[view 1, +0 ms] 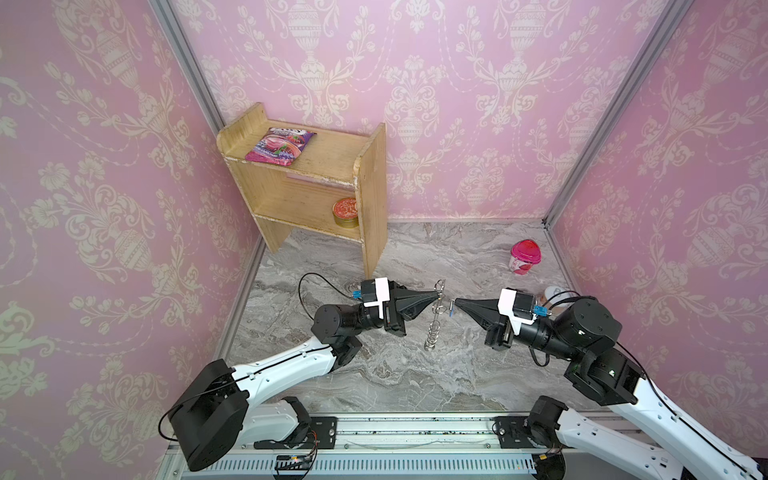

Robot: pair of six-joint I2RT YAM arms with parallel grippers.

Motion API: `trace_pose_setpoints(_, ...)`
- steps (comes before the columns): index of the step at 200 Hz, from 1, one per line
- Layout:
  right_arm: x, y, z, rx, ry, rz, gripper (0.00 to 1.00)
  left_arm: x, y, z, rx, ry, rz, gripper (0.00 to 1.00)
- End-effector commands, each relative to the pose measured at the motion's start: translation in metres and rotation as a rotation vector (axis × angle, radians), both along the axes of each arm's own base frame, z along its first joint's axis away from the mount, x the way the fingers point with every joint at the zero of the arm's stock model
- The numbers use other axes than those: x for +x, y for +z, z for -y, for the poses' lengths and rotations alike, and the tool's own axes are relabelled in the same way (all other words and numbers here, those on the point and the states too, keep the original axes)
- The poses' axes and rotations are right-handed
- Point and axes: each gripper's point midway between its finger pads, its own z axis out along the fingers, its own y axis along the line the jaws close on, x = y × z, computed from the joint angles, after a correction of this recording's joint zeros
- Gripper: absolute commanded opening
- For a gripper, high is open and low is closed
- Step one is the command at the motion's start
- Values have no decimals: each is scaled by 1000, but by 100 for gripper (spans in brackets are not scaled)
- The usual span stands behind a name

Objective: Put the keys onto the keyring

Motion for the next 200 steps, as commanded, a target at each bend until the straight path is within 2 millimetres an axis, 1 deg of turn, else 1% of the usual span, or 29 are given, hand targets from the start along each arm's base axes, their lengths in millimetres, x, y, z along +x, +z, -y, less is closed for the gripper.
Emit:
trace_pose_setpoints(1,2,6,-1,28,-8,3,0,-3,11,-7,-42,-3,14,0)
trace_pose_setpoints(200,5,17,-1,41,-27,48,0,-13,8,-5,-25,-49,21,0)
